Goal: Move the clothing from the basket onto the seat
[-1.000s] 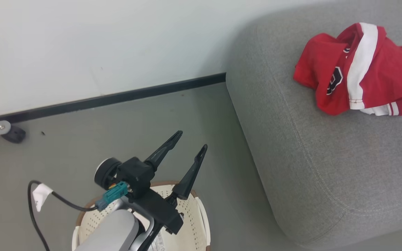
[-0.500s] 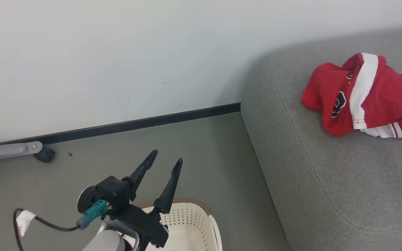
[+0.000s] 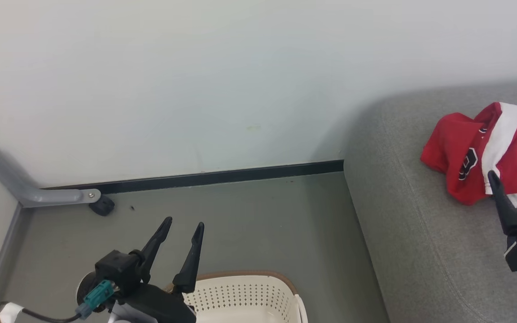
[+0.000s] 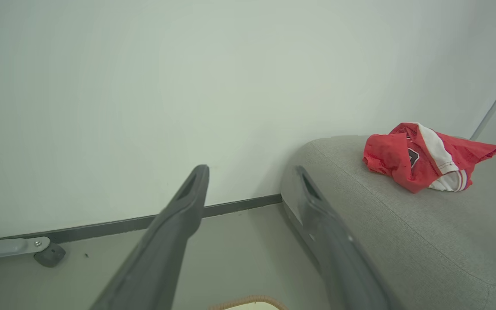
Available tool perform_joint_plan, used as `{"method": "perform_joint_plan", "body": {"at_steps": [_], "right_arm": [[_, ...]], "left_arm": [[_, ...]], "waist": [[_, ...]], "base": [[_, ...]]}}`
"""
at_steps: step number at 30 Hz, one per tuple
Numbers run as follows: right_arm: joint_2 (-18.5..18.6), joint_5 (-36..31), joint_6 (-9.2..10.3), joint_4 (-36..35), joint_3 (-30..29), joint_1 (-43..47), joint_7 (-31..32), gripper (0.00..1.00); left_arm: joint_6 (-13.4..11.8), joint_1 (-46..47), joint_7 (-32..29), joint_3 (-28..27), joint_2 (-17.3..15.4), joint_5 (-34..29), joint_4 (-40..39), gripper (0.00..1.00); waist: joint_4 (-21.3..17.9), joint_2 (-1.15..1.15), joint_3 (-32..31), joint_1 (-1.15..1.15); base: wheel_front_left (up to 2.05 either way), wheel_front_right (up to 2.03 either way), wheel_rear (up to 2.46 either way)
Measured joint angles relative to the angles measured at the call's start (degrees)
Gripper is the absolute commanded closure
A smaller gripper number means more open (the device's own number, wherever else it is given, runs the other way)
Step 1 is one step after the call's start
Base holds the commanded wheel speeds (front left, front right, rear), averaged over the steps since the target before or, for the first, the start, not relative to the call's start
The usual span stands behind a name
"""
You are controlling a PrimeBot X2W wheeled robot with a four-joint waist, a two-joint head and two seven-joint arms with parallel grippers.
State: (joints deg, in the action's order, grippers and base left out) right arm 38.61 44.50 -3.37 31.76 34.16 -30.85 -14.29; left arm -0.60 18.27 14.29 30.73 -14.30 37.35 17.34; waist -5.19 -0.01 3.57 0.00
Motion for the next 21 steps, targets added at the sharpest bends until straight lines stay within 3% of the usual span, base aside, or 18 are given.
{"method": "perform_joint_plan", "body": {"at_steps": [11,16,21], "right_arm": [[-2.1,1.9,3.98,-9.1,-4.9,10.9,0.0,0.00],[-5.9,1.9,7.05,-12.6,-7.6,14.4,0.0,0.00],[-9.6,0.2,7.73,-15.0,-7.7,17.6,0.0,0.00]], "left_arm": [[-2.3,-3.3,0.0,-2.6,-0.2,0.9,-1.1,0.00],[-3.0,-3.9,0.0,-4.3,-0.3,0.9,-1.3,0.00],[-4.1,-6.0,0.0,-6.5,-0.4,0.4,-1.8,0.00]], "waist": [[4.3,0.00,-2.1,0.00],[5.8,0.01,-2.5,0.00],[6.6,0.01,-2.8,0.00]], "base": [[0.00,0.00,0.00],[0.00,0.00,0.00],[0.00,0.00,0.00]]}}
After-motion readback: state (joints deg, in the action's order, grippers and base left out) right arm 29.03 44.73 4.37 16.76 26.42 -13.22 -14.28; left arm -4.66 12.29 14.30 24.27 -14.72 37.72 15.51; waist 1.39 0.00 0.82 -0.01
